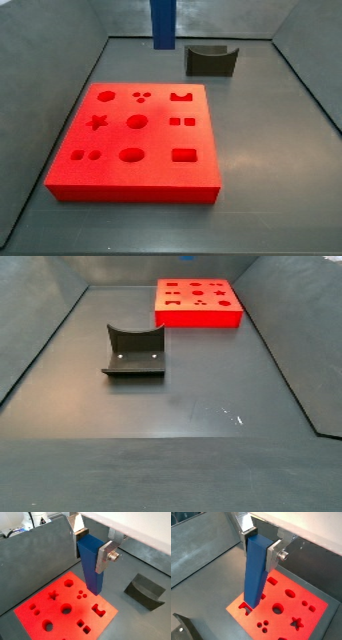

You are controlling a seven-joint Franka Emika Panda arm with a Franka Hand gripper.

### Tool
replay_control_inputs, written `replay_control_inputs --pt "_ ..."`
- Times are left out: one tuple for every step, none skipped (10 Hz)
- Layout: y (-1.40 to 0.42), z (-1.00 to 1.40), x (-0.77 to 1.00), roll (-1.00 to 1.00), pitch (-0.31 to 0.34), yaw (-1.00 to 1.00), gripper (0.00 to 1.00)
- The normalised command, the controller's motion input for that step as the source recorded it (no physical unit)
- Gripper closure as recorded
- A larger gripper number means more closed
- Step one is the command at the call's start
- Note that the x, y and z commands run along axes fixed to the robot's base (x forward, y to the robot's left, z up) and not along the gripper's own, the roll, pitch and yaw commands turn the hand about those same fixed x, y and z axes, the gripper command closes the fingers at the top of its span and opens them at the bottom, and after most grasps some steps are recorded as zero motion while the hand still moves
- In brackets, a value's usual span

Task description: Insert the rectangle object.

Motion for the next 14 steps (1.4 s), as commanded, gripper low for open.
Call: replay_control_inputs --pt "-0.45 -0.34 0.02 0.0 -0.074 0.0 1.0" --pt "-0.88 -0.37 0.28 0.0 -0.039 -0.09 1.0" --pt "-1.0 -0.35 0.38 0.0 0.0 -0.01 1.0" --pt "-1.0 -0.31 0.45 0.0 0.0 0.0 1.0" --pt "-1.0 -0.26 0.46 0.0 0.0 0.0 1.0" --pt "-1.0 -0.15 0.47 -0.02 0.0 0.0 1.0" --pt "-0.96 0.0 0.43 -0.12 0.0 0.0 1.0" --pt "-0.84 0.08 0.26 -0.3 0.0 0.0 1.0" --pt "-0.66 0.09 0.15 -0.49 0.0 0.0 1.0" --pt "-0.65 0.05 0.11 -0.5 0.0 0.0 1.0" --pt "-0.64 0.0 0.06 -0.5 0.0 0.0 1.0" --pt "-0.5 -0.22 0.12 0.0 -0.02 0.03 1.0" --pt "0.0 -0.57 -0.07 0.33 -0.024 0.1 1.0" --pt "0.17 -0.76 -0.03 0.28 -0.043 0.13 1.0"
